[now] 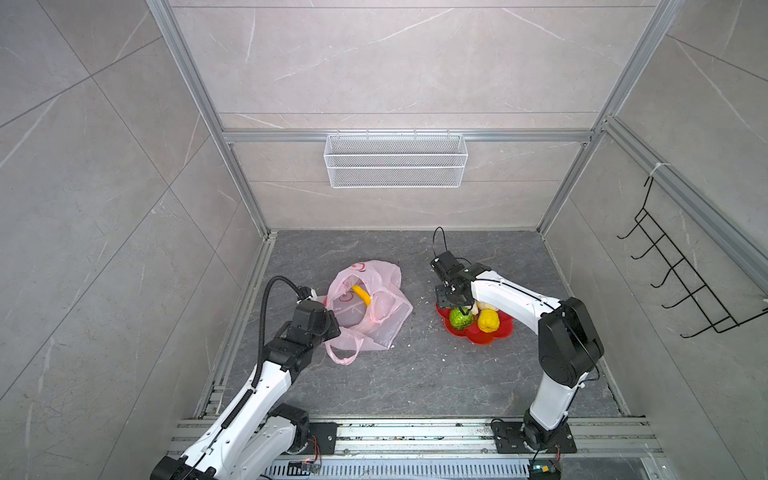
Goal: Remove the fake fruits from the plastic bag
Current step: 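Lower the green spiky fruit with right gripper onto the red plate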
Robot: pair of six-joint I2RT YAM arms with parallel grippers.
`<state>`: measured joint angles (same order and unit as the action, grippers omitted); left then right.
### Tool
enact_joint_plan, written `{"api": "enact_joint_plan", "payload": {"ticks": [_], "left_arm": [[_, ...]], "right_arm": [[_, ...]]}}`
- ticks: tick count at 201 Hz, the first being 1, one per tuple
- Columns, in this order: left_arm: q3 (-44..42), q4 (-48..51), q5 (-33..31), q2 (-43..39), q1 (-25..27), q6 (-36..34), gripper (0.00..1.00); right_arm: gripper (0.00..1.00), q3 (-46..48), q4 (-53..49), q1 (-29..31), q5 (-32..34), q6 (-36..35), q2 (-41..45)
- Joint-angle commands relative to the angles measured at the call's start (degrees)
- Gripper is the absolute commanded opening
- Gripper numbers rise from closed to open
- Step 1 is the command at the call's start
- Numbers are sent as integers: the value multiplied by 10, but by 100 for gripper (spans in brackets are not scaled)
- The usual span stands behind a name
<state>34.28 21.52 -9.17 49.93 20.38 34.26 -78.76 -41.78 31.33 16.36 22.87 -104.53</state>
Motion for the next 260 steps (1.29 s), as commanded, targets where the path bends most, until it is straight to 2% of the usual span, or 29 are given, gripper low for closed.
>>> {"api": "enact_joint_plan", "payload": {"ticks": [1, 193, 260], "left_arm": [[15, 1, -14, -10, 2, -6, 6], [9, 1, -16, -17, 2, -7, 6], [7, -2, -13, -21, 2, -9, 5]], "right_arm": [[48, -6, -4, -3, 8, 1, -13], [75, -13, -10, -3, -2, 3, -9], [78, -15, -26, -3, -6, 7, 25]]}}
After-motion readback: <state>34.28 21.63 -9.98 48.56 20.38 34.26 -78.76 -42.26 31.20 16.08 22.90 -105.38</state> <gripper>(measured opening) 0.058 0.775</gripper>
